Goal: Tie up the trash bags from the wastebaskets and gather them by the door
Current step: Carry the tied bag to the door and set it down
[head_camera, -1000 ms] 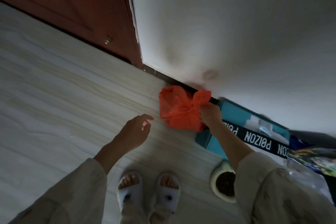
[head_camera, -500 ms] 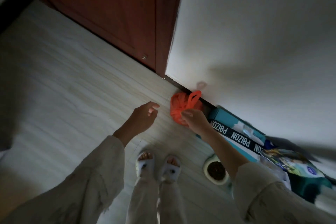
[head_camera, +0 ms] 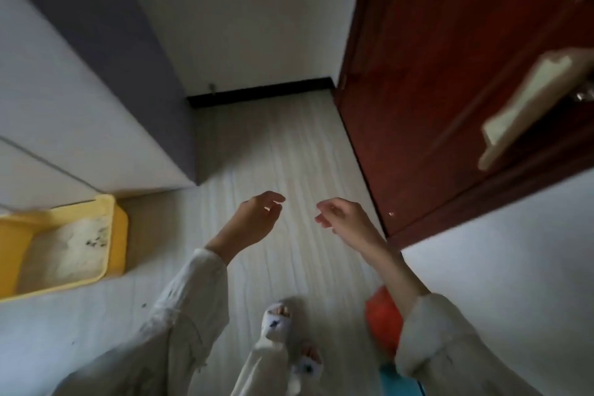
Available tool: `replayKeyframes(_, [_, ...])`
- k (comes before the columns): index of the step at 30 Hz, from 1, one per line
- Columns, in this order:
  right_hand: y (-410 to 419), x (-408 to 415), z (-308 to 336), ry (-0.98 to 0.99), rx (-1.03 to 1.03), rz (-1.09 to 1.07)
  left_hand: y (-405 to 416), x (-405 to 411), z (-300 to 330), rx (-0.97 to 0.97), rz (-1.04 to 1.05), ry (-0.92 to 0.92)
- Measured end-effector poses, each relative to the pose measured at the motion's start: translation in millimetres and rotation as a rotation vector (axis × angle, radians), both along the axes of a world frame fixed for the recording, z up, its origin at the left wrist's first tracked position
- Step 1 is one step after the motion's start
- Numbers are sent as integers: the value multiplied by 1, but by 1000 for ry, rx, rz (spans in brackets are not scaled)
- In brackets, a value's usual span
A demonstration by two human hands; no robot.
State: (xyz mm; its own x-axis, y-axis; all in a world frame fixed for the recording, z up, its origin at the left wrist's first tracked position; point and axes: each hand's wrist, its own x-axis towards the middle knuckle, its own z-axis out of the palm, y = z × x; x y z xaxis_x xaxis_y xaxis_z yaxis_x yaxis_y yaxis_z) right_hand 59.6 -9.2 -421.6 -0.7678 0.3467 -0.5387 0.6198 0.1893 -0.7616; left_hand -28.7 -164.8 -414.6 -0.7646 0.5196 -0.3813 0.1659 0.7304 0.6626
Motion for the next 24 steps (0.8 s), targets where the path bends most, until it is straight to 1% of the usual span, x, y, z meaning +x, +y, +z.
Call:
replayKeyframes(4, [-72,-73,50,104,76,276,-88,-29,46,58,251,98])
replayKeyframes(6, [-115,-111,72,168,95,394,-135,-46,68,66,342,188])
replayKeyframes(8, [-164,-144,91,225,99,514,-185,-60,83,66,443,255])
replayKeyframes(10, [-226,-179,107,265,109,650,-244,-74,92,73,574,274])
replayKeyframes(13, [-307,-223,122,314,102,775,-318,-97,103,102,700,274])
replayKeyframes(15, [-376,-254,129,344,120,866,-383,-114,110,111,791,300])
replayKeyframes(19, [-496,-299,152,372,128,1012,-499,-141,126,86,932,334])
replayKeyframes(23, [-622,-335,170,422,122,1165,-613,-151,143,73,1114,356])
replayKeyframes(24, [-645,-342,173,434,117,1181,-634,-152,147,59,1133,369])
